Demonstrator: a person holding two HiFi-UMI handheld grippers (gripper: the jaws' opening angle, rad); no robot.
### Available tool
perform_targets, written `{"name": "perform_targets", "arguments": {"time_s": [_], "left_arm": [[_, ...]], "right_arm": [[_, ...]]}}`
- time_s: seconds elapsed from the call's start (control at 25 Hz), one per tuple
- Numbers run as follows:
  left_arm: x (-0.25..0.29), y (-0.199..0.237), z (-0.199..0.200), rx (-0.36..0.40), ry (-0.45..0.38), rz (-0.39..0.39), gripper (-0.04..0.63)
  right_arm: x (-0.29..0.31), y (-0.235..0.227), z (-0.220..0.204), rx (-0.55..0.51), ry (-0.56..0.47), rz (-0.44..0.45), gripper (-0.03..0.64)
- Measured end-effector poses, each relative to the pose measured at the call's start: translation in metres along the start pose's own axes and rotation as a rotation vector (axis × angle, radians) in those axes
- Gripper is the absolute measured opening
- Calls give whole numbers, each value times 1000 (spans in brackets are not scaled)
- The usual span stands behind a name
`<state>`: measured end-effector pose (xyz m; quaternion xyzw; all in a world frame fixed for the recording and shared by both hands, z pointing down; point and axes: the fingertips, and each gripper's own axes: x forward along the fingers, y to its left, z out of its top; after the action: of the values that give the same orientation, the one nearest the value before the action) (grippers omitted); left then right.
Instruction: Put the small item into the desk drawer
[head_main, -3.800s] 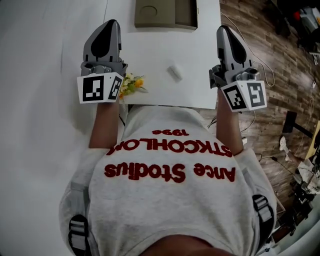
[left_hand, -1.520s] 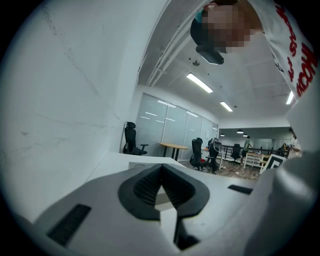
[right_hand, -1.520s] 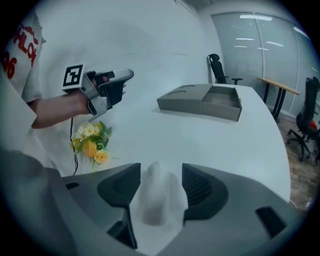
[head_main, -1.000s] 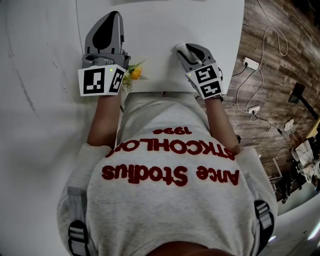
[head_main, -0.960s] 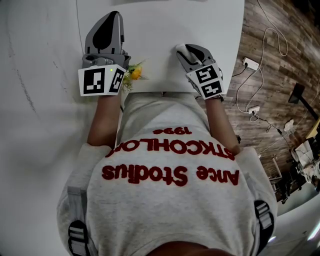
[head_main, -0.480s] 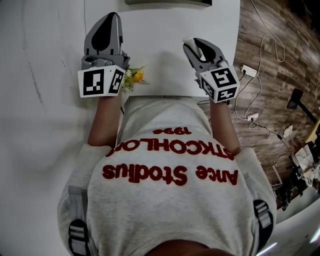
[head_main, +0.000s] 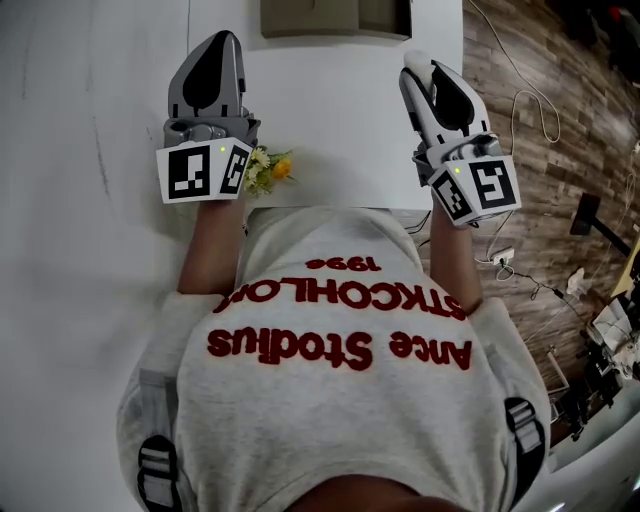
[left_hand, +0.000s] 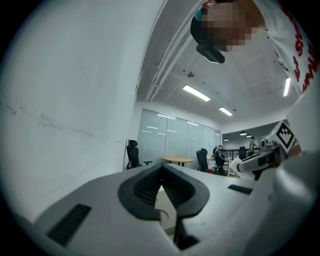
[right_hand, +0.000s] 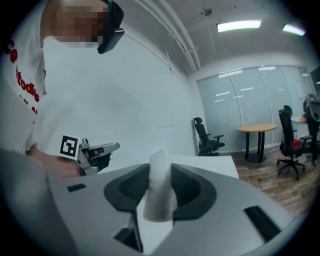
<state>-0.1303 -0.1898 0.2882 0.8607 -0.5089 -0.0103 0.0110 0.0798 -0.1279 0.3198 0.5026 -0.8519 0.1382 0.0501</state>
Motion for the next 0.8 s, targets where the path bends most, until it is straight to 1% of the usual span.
{"name": "perform_targets", "arguments": {"time_s": [0.24,0.4,0.44,0.56,0.64,0.72,0.8], "left_arm": [[6,-11,18,-2,-40,-2,7],[11,-14,7,4,-76,-9,8],[10,-12,8,4,-77,-9,7],[13,-3,32,8,-72,-7,8],[21,-1,42,13,-72,-11,8],[26,-3,39,12,-74,-15,8],[30,-5,33,8,-72,-15,7]], "right_arm": [[-18,-18,43,-29,-166,-62,136],[-24,-25,51,-59,-267,-80,137],[-25,-23,56,-65,-280,-82,137],[-23,-16,86,-63,-299,-78,137],[-19,-18,97,-59,-302,-75,137],[-16,-22,93,-55,-296,-70,137],[-13,-25,85,-28,-287,-58,137]]}}
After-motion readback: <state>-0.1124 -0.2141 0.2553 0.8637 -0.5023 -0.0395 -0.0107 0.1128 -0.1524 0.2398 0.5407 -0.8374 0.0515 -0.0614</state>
